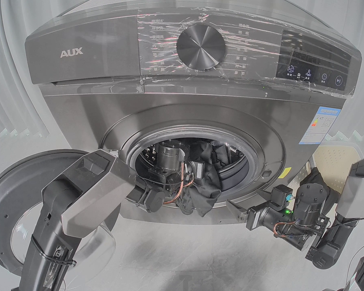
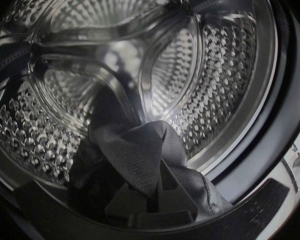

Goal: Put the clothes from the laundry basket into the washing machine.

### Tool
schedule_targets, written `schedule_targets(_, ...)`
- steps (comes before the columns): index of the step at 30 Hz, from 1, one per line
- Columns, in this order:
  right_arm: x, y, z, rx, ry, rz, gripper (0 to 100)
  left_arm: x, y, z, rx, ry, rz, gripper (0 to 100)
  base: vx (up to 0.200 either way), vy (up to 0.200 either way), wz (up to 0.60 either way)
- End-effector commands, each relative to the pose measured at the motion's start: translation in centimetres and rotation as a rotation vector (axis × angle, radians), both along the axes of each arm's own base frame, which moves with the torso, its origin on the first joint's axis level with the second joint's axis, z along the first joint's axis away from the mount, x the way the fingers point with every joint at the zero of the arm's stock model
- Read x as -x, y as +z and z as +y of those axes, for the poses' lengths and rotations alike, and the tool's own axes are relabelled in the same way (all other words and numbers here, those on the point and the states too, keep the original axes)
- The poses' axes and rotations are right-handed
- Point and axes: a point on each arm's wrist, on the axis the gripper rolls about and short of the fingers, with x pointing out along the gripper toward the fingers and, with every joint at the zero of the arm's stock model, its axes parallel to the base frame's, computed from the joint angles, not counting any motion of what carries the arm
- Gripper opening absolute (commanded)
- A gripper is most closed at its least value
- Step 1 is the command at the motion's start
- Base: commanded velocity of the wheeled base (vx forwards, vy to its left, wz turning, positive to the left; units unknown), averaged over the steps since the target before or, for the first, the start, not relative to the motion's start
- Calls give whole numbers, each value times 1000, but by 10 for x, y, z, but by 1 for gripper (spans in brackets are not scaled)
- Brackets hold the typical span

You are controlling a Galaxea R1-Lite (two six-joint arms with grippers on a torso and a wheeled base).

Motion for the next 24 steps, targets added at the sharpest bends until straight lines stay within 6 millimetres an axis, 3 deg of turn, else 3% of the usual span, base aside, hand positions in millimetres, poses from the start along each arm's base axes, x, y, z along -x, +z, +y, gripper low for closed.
schedule_targets(1, 0, 0, 0, -2, 0, -1, 100, -19, 10, 5, 44, 47, -70, 0, 0, 0, 0)
schedule_targets(6, 0, 0, 0, -1, 0, 0, 100, -24, 11, 5, 52, 63, -88, 0, 0, 0, 0)
schedule_targets(7, 0, 0, 0, -1, 2, 0, 100, -23, 11, 5, 52, 63, -88, 100, 0, 0, 0)
schedule_targets(14, 0, -1, 0, 0, -2, 2, 100, -13, 10, 4, 45, 49, -63, 100, 0, 0, 0)
schedule_targets(20, 0, -2, 0, 2, 0, 4, 100, 29, 6, 7, -27, -56, 76, 100, 0, 0, 0)
schedule_targets(24, 0, -2, 1, 2, 2, 5, 100, 37, -5, 12, -62, -65, 129, 100, 0, 0, 0)
